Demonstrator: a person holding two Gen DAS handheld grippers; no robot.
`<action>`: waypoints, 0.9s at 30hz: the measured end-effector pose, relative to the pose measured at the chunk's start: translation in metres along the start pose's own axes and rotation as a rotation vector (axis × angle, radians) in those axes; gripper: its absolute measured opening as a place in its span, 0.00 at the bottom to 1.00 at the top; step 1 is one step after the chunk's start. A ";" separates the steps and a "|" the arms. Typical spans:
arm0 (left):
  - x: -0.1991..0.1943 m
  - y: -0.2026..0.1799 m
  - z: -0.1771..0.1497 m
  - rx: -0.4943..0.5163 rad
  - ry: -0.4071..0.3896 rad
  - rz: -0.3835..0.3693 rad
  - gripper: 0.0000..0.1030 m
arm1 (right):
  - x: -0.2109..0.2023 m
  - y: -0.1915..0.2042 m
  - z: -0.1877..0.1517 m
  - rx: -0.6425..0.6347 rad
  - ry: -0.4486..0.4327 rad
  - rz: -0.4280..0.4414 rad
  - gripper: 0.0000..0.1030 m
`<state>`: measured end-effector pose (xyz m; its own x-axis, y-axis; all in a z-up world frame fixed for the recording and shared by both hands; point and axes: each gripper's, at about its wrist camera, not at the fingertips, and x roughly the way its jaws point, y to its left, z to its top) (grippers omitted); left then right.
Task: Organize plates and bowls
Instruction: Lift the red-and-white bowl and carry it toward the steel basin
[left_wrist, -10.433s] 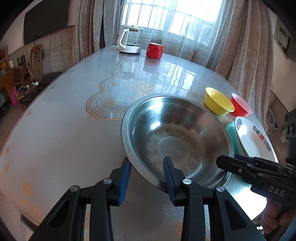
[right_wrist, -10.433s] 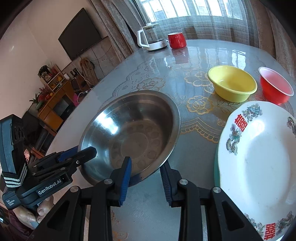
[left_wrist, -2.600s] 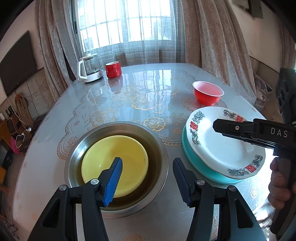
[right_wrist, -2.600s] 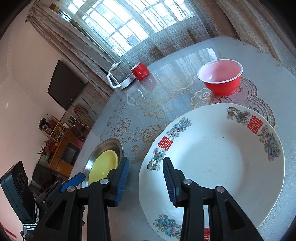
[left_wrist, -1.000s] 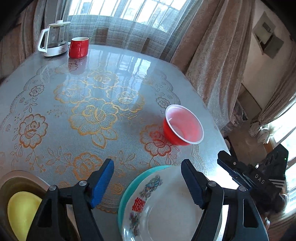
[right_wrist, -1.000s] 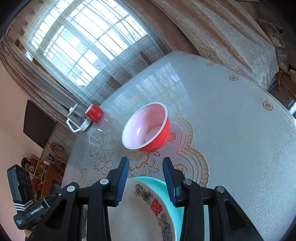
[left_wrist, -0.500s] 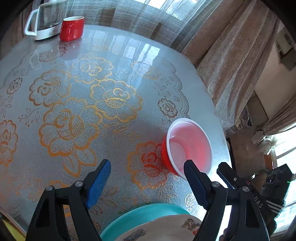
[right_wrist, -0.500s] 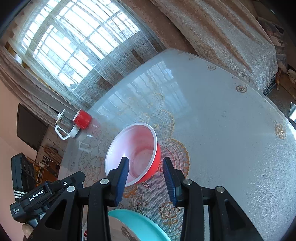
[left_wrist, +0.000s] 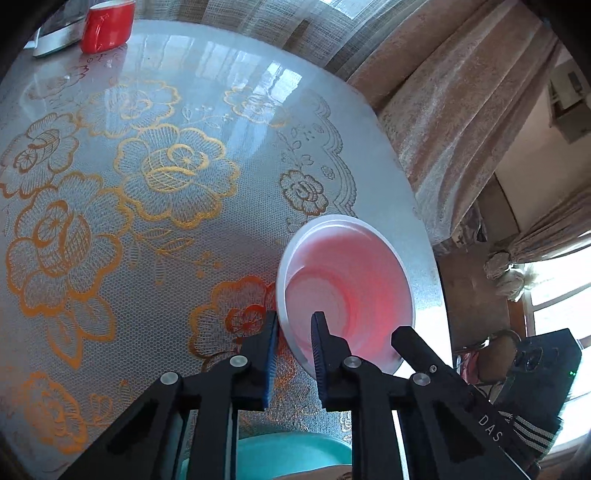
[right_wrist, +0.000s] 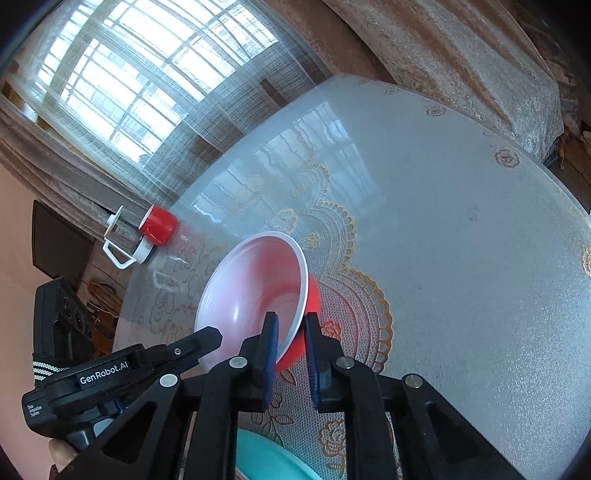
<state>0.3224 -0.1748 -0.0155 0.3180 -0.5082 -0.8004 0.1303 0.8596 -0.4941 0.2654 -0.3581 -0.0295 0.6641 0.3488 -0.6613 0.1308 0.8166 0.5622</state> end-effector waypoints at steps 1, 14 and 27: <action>-0.002 -0.002 -0.001 0.014 -0.006 0.009 0.17 | -0.002 0.002 -0.001 -0.017 -0.002 -0.009 0.13; -0.069 -0.020 -0.033 0.178 -0.122 0.056 0.17 | -0.039 0.029 -0.012 -0.080 -0.034 0.035 0.13; -0.143 0.000 -0.099 0.239 -0.204 0.065 0.17 | -0.070 0.063 -0.056 -0.130 -0.037 0.111 0.13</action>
<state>0.1842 -0.1071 0.0651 0.5115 -0.4513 -0.7312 0.3127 0.8904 -0.3308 0.1862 -0.3053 0.0243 0.6961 0.4252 -0.5785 -0.0393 0.8271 0.5606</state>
